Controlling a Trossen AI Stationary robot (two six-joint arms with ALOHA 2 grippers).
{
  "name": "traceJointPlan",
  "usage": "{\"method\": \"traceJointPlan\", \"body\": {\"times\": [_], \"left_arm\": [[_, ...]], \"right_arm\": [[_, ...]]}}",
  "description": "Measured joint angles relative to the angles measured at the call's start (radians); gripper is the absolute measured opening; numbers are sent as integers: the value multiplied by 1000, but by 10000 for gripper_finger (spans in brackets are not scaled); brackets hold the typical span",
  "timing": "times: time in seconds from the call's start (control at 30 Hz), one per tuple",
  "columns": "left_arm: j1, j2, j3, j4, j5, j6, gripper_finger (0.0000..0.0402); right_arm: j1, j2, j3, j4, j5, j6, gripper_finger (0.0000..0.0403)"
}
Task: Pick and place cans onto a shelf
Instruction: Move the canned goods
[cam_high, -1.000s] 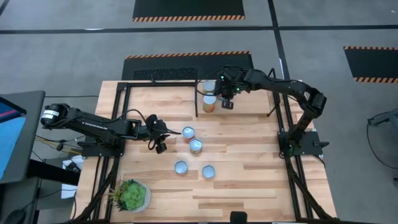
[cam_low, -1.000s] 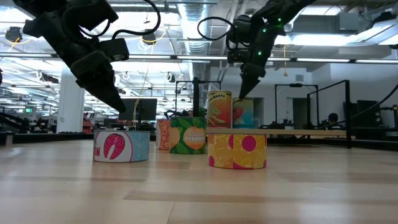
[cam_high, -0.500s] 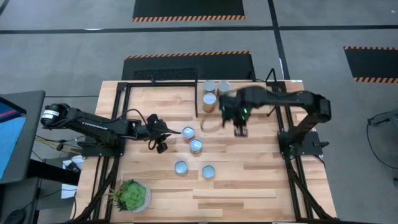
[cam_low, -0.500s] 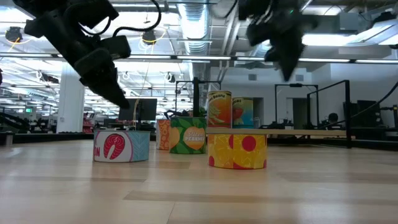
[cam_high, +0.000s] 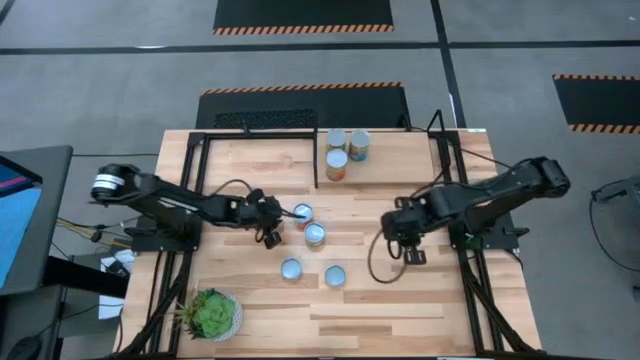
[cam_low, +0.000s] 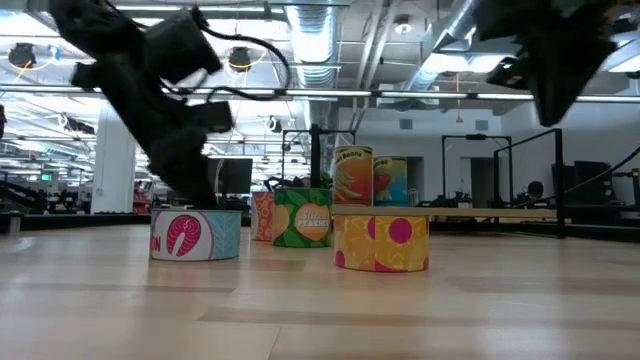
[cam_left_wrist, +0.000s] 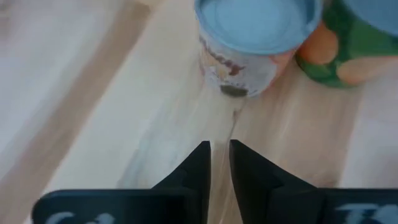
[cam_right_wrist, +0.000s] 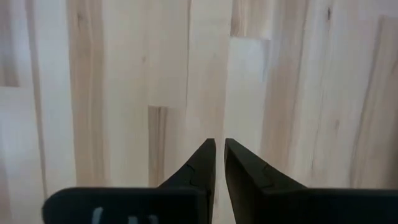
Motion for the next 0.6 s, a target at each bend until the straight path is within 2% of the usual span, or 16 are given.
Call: {"method": "traceJointPlan", "body": {"times": [0.13, 0.23, 0.27, 0.37, 0.43, 0.5, 0.6], "left_arm": [[13, 133, 112, 39, -27, 52, 29], [11, 212, 240, 25, -6, 101, 22], [4, 233, 284, -10, 19, 107, 21], [-32, 278, 388, -251, 75, 89, 20], [-64, 285, 425, -371, 79, 68, 19], [-90, 285, 441, -414, 66, 48, 19], [-108, 286, 446, -396, 27, 49, 19]], "right_arm": [[46, -56, -42, 11, 45, 75, 60], [77, -81, -58, 10, 74, 106, 60], [88, -89, -64, 13, 77, 112, 60], [118, -107, -68, 6, 97, 125, 60], [135, -116, -69, 1, 116, 129, 60], [149, -121, -69, 3, 129, 129, 60], [164, -128, -69, 4, 154, 129, 60]]}}
